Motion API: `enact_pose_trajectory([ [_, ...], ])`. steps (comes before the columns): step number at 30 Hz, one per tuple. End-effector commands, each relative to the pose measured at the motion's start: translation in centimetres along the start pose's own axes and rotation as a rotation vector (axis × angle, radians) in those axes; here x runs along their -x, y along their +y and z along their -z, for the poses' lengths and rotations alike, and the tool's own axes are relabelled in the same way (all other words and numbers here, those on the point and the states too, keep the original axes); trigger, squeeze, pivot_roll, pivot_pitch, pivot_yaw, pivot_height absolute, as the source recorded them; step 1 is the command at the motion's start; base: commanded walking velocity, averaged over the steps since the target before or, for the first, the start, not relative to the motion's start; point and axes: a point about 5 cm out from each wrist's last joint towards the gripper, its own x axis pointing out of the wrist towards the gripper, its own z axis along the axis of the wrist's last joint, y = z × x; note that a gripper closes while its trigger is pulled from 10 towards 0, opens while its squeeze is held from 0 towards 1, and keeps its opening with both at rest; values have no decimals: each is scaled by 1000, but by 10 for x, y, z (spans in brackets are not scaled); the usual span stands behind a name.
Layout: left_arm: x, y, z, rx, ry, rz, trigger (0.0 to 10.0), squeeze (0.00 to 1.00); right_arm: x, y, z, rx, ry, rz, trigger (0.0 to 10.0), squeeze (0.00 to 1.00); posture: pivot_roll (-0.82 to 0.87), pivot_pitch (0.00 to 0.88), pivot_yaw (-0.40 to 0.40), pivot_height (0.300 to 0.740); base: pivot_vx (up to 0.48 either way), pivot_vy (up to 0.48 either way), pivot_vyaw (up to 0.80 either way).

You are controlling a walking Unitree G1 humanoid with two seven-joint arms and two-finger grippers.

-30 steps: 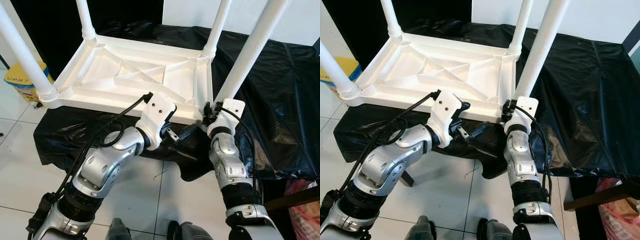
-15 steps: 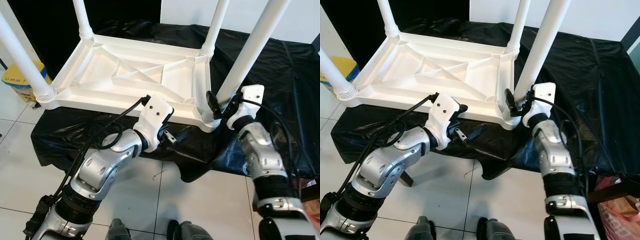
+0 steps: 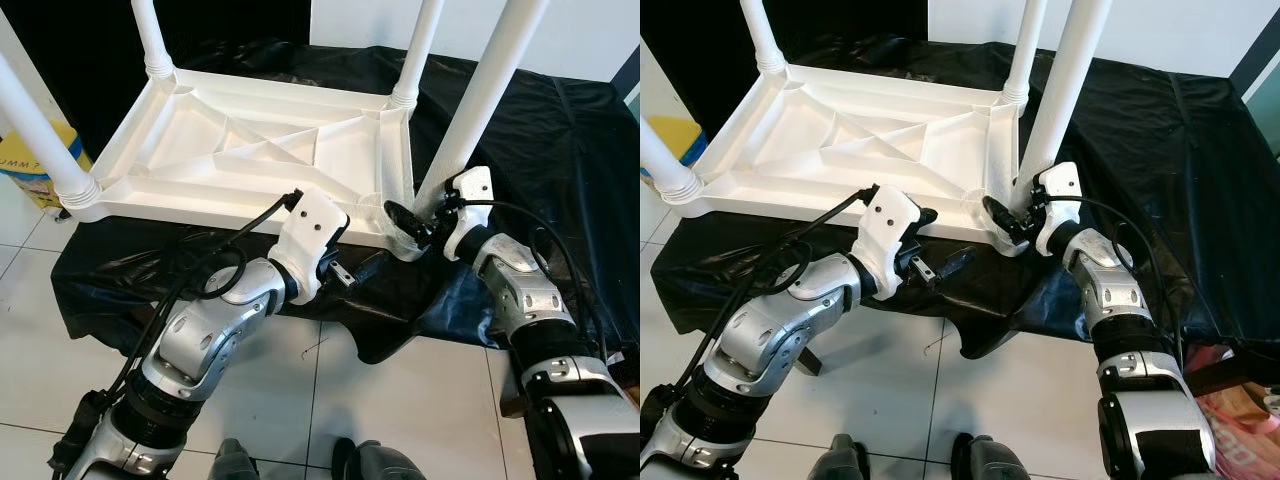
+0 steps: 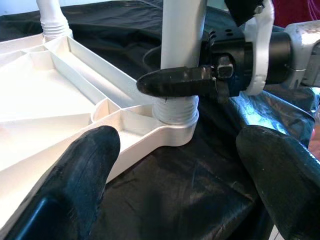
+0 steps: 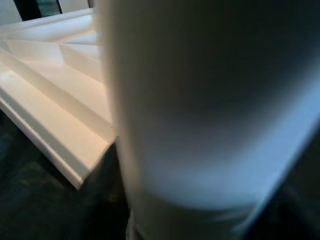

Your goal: Building children table

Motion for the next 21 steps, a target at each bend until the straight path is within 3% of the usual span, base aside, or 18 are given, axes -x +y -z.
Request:
enact_pose_trajectory([
  [1, 1, -7, -1, 4, -7, 58, 10000, 0, 2, 0, 11, 0, 55, -16, 0, 0, 115, 192, -108, 740, 0, 0, 0],
  [8, 0, -7, -1, 5, -6, 64, 10000, 0, 10, -6, 21, -11, 83, 11, 0, 0, 99, 184, -93, 740, 0, 0, 0],
  [9, -1, -7, 0, 3, -5, 69, 10000, 0, 12, -7, 24, -16, 88, 30, 10000, 0, 97, 180, -89, 740, 0, 0, 0],
  [21, -5, -3, 2, -6, -4, 67, 10000, 0, 15, -6, 31, -71, 74, 231, 10000, 0, 70, 155, -79, 740, 0, 0, 0],
])
